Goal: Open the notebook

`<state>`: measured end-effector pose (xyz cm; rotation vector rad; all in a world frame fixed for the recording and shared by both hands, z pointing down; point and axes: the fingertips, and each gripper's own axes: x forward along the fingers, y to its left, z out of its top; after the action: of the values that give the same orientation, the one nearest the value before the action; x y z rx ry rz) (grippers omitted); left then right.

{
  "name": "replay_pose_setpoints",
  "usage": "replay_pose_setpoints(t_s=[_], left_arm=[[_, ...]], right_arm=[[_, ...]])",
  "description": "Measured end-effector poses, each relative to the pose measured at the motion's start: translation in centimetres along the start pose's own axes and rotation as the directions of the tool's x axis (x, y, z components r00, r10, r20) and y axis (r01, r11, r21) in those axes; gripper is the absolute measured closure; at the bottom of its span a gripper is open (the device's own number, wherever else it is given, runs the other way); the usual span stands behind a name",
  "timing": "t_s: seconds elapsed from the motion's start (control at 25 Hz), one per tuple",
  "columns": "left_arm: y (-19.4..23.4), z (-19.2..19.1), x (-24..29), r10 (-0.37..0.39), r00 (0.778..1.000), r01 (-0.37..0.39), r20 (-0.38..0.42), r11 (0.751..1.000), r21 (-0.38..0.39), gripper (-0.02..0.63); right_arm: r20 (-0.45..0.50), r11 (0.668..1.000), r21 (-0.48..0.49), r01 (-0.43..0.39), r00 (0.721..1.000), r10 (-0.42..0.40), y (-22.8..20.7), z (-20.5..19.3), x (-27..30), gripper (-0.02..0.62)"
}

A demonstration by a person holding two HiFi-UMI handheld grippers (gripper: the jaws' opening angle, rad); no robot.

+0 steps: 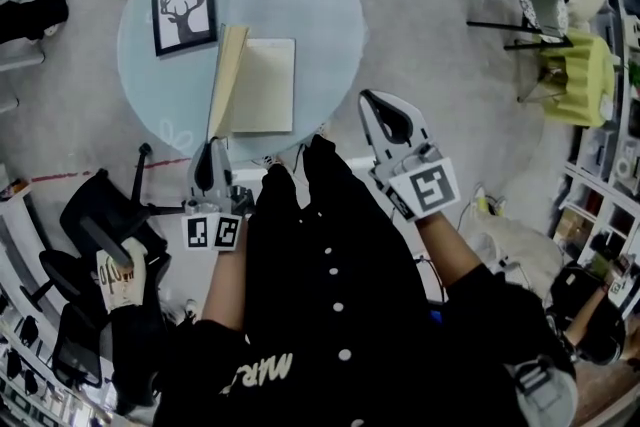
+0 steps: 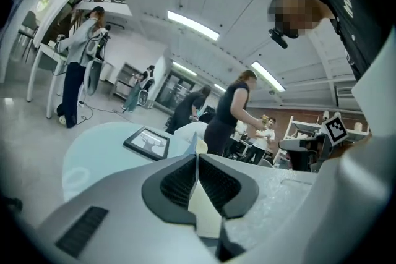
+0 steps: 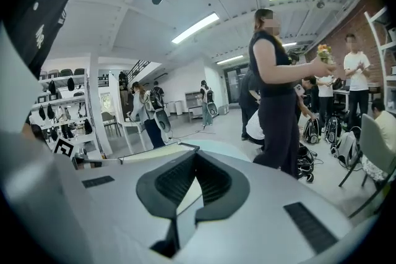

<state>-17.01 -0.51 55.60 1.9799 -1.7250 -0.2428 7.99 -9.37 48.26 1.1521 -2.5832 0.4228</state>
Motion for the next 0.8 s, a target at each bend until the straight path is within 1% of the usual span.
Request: replay_pose_setpoints(t_s=[0.12,0.2,0.36,0.44,0.52,0.64,0.72,0.8], left_arm=[[1.5,0.2,-0.4,0.034,0.999,-0.032,0.021,0.998,-0.059,0.588],[2.5,0.3,-0.8,0.066,0.997,-0.062,0.036,0.992,-0.114,0.588],[4.4,0.1,-1.3,0.141,0.988,-0.119,0.069,0.958,-0.260,0.586],[5.3,-0.4,-1.6,0.167,0.983,-0.131,0.081,0.934,-0.332,0.586],[5.9,-0.6,-1.8,0.180,0.978,-0.124,0.105,0.906,-0.405,0.586],[6.7,-0.4,-1.9,0.198,0.968,-0.090,0.153,0.846,-0.526,0.586],[7.2,0.0,-1.9,0.208,0.962,-0.067,0.179,0.810,-0.582,0.586],[7.7,0.1,-1.9,0.210,0.958,-0.049,0.194,0.789,-0.613,0.586]], right_arm=[[0.001,1.000,-0.008,-0.004,1.000,0.004,0.3,0.1,0.3,0.594],[0.001,1.000,-0.011,-0.004,1.000,0.004,0.4,0.1,0.4,0.594],[0.001,1.000,-0.010,-0.005,1.000,0.005,0.4,0.1,0.4,0.594],[-0.001,1.000,-0.015,-0.008,1.000,0.008,0.4,0.0,0.6,0.594],[-0.002,1.000,-0.016,-0.012,1.000,0.012,0.5,0.0,0.7,0.594],[0.001,1.000,-0.017,-0.017,1.000,0.017,0.8,0.1,0.8,0.594],[0.021,1.000,-0.016,-0.026,0.999,0.026,0.9,0.3,1.0,0.594],[0.032,0.999,-0.015,-0.032,0.999,0.033,1.0,0.4,1.2,0.594]])
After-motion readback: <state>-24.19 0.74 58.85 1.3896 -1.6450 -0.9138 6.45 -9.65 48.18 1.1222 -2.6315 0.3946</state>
